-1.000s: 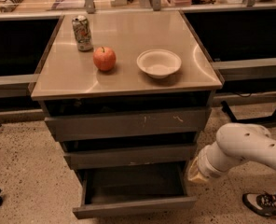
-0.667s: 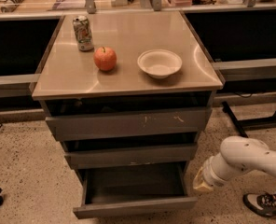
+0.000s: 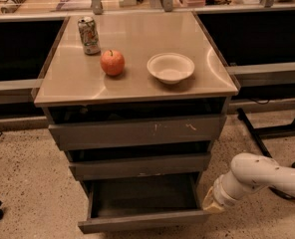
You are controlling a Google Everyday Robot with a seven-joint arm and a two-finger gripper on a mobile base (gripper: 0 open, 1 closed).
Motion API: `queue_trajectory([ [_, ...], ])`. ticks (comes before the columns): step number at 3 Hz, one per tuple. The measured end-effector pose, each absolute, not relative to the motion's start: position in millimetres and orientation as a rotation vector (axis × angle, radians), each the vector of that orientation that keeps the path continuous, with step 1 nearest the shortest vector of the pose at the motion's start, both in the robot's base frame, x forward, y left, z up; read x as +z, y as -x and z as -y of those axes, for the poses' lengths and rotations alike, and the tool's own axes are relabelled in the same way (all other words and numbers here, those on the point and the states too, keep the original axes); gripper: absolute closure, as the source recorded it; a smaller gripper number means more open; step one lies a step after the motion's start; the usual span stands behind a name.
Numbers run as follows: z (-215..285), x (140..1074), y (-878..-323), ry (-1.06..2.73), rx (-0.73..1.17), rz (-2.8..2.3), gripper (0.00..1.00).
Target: Close bottom drawer
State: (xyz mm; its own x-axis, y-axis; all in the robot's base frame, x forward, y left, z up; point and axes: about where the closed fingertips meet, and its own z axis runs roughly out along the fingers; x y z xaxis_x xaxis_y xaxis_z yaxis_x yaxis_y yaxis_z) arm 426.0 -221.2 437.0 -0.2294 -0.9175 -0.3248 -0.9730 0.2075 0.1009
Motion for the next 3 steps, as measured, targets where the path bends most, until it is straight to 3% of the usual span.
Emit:
queue_trajectory([
  [3,228.0,300.9,-412.5,1.819,0.651,-2.129,1.0],
])
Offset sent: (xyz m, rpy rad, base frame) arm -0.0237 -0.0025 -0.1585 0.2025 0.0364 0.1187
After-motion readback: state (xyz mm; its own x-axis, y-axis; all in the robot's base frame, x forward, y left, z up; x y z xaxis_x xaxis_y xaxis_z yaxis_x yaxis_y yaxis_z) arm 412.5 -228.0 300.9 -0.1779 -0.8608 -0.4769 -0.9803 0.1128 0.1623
